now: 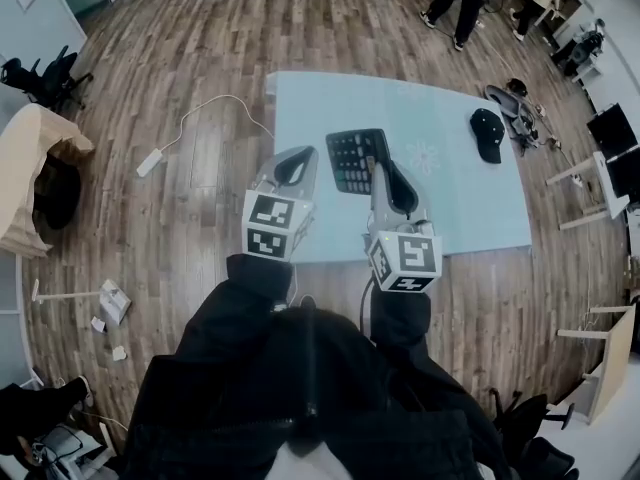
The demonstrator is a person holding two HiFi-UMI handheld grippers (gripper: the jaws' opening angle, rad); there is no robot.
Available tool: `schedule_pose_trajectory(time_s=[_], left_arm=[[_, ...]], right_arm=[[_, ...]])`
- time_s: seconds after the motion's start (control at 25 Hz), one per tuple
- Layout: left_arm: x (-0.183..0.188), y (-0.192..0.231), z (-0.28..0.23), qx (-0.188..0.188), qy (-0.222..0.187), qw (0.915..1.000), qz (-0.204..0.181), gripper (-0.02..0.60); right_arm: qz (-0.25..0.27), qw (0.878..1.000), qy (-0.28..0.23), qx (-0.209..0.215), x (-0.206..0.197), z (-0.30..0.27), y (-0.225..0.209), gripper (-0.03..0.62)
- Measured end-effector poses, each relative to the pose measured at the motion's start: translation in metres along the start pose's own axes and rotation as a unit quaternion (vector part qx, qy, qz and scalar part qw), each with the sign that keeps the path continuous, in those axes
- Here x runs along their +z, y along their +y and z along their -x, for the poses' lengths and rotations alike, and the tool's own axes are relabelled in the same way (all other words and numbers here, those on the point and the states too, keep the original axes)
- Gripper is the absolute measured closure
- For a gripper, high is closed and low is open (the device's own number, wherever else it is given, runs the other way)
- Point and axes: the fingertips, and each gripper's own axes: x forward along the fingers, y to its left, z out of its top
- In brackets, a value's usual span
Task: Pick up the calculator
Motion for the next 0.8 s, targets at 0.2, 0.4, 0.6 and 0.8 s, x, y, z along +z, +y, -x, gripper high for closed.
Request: schedule_pose_trajectory(time_s=[0.2, 0.4, 0.6, 0.8], left_arm=[[0.045, -0.007, 0.007, 0.002, -0.052, 0.9983, -0.027, 0.580], [0.067, -0.010, 0.006, 0.001, -0.077, 0.9962, -0.042, 0.580], [0.079, -0.012, 0.006, -0.001, -0.085, 0.9951, -0.050, 0.580], [0.090, -0.017, 0.006, -0.005, -0.097, 0.9934, -0.061, 0.580]], right_arm=[[0.020, 0.999, -0.040, -0.008, 0.038, 0.007, -0.001, 0.547], [0.032, 0.997, -0.064, -0.013, 0.057, 0.010, -0.003, 0.546], [0.042, 0.996, -0.074, -0.013, 0.067, 0.012, -0.001, 0.547], [0.041, 0.996, -0.084, -0.010, 0.077, 0.013, -0.003, 0.546]])
